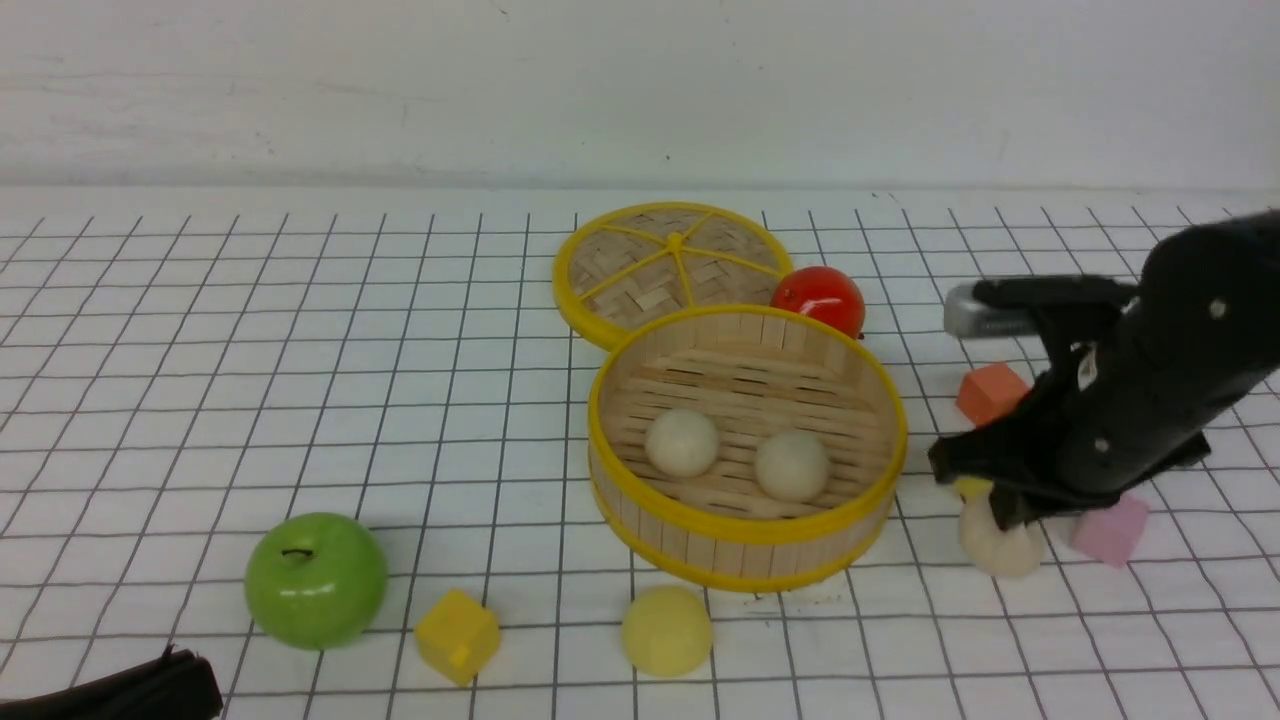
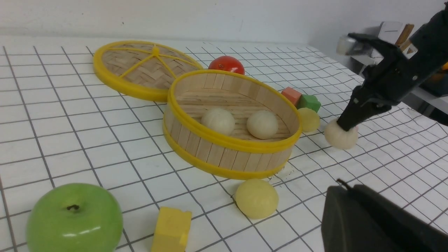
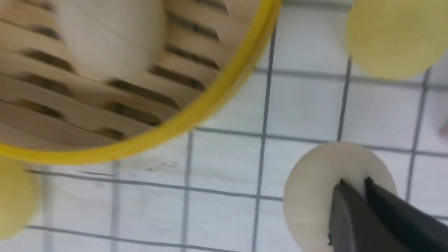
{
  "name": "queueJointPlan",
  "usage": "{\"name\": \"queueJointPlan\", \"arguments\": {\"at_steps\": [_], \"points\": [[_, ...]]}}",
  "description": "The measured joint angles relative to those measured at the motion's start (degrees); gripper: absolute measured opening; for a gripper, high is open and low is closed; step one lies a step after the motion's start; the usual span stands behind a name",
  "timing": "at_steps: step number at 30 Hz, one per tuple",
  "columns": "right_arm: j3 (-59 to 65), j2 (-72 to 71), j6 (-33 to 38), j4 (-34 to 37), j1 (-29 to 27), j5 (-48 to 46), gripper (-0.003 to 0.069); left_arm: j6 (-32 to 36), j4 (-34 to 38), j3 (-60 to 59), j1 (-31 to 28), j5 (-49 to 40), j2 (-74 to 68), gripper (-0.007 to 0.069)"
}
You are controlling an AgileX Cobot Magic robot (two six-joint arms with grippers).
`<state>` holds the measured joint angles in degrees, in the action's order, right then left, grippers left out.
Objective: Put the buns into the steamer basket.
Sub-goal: Use the right arm to put the steamed stuffed bun into the steamer
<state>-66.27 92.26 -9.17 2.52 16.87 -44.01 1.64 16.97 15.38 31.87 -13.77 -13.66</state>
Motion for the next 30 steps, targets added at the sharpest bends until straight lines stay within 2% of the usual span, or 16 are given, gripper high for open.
{"name": "queueJointPlan", "arguments": {"at_steps": [7, 15, 18, 22, 25, 30], "points": [[-11.2, -0.1, 2.8, 2.3, 4.8, 1.7, 0.0009, 0.0, 0.0, 0.0, 0.0, 0.0, 0.0, 0.0018], [-18.2, 14.6, 3.0, -0.8, 5.4, 8.4, 0.0024, 0.0, 0.0, 0.0, 0.0, 0.0, 0.0, 0.002], [-20.0, 20.6, 3.0, -2.5, 5.4, 11.5, 0.0059, 0.0, 0.0, 0.0, 0.0, 0.0, 0.0, 0.002], [-20.9, 23.3, 3.0, -3.2, 5.4, 12.4, 0.0138, 0.0, 0.0, 0.0, 0.0, 0.0, 0.0, 0.002], [-21.6, 23.6, 3.0, -3.3, 5.4, 12.5, 0.0285, 0.0, 0.0, 0.0, 0.0, 0.0, 0.0, 0.002], [-21.8, 19.7, 2.9, -3.0, 5.4, 7.5, 0.0435, 0.0, 0.0, 0.0, 0.0, 0.0, 0.0, 0.002]]}}
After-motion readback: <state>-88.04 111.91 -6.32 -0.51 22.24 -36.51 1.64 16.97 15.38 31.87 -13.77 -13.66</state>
